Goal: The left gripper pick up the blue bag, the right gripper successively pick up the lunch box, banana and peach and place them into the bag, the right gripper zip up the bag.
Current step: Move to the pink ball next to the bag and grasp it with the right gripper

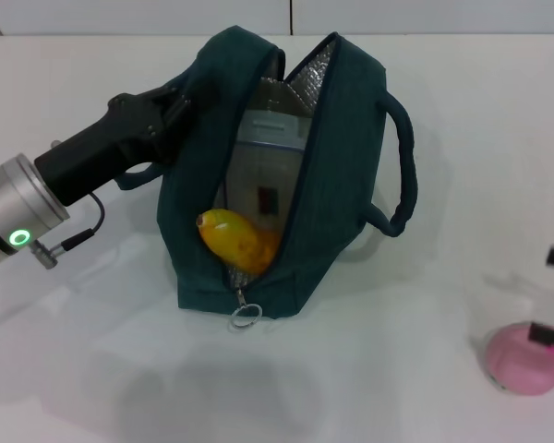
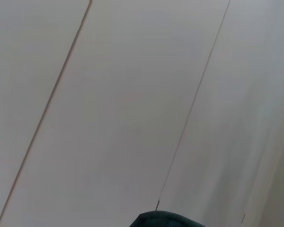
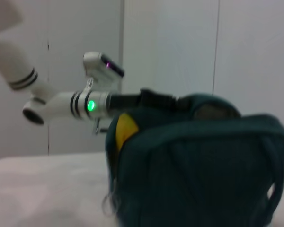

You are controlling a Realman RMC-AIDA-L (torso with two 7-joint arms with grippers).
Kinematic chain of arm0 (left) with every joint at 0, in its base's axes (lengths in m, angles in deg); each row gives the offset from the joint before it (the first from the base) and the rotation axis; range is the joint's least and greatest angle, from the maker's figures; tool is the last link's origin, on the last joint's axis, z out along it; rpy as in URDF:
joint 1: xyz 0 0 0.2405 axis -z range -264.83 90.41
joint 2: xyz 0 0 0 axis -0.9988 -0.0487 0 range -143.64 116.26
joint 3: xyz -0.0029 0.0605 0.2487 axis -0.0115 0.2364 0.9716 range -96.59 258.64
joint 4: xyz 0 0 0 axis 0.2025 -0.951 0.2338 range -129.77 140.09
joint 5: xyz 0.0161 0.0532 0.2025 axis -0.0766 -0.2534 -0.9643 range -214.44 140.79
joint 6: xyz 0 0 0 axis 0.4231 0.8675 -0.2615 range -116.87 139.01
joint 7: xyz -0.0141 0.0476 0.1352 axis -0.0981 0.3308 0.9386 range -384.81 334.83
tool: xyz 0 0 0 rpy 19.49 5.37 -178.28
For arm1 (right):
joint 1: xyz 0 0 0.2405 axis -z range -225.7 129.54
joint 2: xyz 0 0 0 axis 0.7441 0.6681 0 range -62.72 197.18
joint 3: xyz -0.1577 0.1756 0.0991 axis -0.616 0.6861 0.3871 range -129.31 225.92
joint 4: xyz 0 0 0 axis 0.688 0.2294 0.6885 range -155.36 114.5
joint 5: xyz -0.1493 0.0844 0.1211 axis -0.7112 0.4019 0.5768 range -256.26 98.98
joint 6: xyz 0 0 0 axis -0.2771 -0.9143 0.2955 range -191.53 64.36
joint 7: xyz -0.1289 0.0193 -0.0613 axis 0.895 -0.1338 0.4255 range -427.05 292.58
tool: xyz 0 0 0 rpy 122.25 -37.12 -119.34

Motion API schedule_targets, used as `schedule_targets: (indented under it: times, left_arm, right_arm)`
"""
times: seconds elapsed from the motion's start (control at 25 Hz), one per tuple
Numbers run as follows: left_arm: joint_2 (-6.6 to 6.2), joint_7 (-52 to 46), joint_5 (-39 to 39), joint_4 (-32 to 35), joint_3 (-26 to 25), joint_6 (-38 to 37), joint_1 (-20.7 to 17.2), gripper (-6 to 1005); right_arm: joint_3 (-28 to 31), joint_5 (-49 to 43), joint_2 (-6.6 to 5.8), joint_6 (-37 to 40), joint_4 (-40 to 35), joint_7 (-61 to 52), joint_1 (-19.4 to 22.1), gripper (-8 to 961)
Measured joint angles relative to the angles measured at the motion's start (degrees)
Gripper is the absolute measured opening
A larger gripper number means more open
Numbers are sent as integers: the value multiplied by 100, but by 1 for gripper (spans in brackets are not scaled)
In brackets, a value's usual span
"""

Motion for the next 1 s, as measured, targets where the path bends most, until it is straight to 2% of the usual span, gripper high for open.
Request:
schedule_targets:
  times: [0.08, 0.24, 0.64, 0.92, 1.0]
  left_arm:
    - [0, -2, 0, -6, 1, 0, 3, 89]
    - [4, 2, 0, -1, 2, 0, 32, 92]
    - [3, -23, -2, 10, 2, 0, 106, 97]
    - [-7, -31, -2, 8, -12, -1, 111, 102]
    - [-8, -32, -2, 4, -17, -1, 112, 103]
  right_arm:
    - [139, -323, 50, 13, -12, 43, 62, 827]
    - [172, -670, 73, -134, 112, 42, 66, 826]
    - [157, -988, 205, -919, 204, -20, -8, 820]
    - [159, -1228, 210, -947, 204, -103, -123, 815]
    - [159, -1230, 206, -945, 202, -104, -126, 757]
